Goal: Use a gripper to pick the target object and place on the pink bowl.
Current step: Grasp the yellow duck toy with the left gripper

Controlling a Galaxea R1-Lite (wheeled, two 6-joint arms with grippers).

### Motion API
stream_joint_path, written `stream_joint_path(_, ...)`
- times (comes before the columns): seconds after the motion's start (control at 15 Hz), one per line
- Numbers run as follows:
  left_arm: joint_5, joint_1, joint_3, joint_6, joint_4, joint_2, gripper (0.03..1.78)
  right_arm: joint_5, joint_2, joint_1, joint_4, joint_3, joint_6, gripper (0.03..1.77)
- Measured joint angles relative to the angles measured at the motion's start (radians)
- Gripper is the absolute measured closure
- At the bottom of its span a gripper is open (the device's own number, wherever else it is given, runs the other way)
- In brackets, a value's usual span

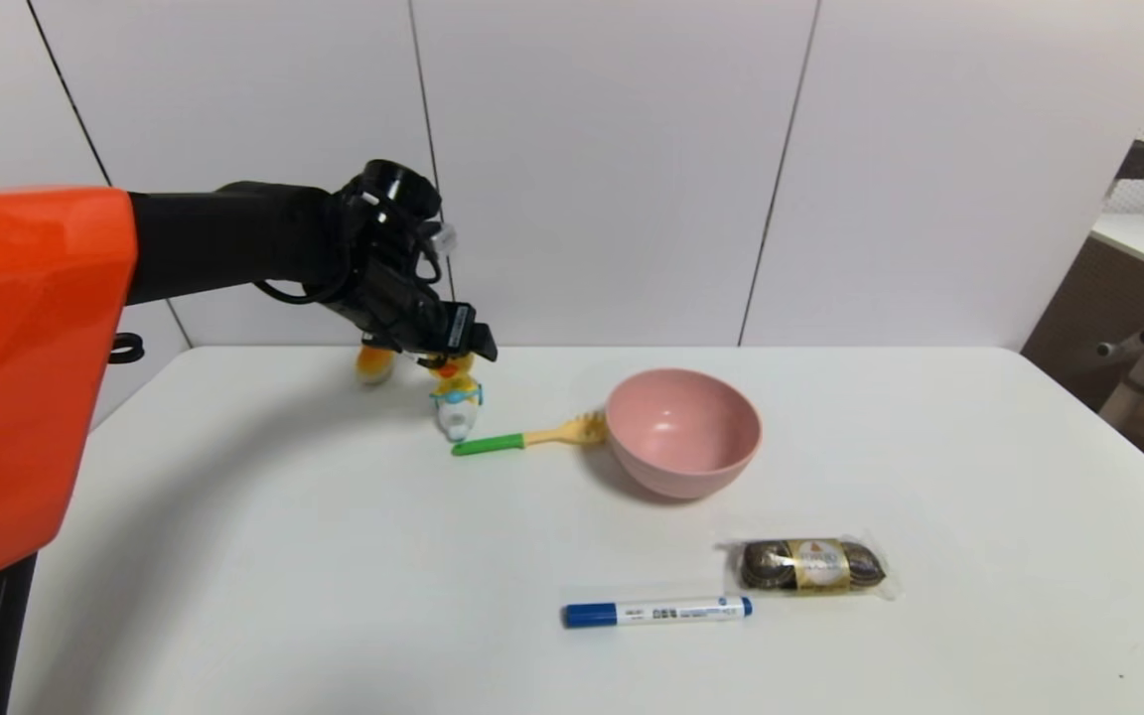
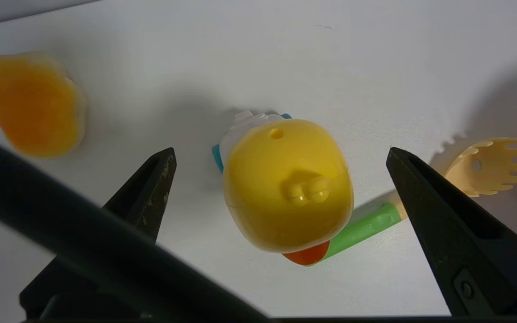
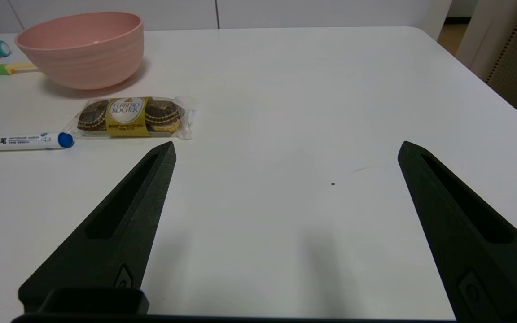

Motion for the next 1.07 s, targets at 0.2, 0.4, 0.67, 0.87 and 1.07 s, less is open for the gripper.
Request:
stream_joint_path(0.2, 0.000, 0.010, 0.010, 0.016, -0.017, -0.001, 0.12, 0.000, 0.000, 0.000, 0.000, 0.000, 0.000, 0.09)
stream_joint_path(0.4, 0.000, 0.011, 0.038, 0.027, -0.054, -0.001, 0.12, 0.000, 0.000, 0.000, 0.000, 0.000, 0.000, 0.09)
stream_joint_path(0.67, 0.000, 0.010, 0.100, 0.029, -0.115, -0.010, 0.12, 0.000, 0.000, 0.000, 0.000, 0.000, 0.000, 0.09)
stream_joint_path(0.87, 0.000, 0.010, 0.208, 0.028, -0.231, -0.039, 0.12, 0.000, 0.000, 0.000, 0.000, 0.000, 0.000, 0.09)
stream_joint_path(1.07, 0.000, 0.009, 0.319, 0.028, -0.341, -0.072, 0.12, 0.000, 0.000, 0.000, 0.000, 0.000, 0.000, 0.09)
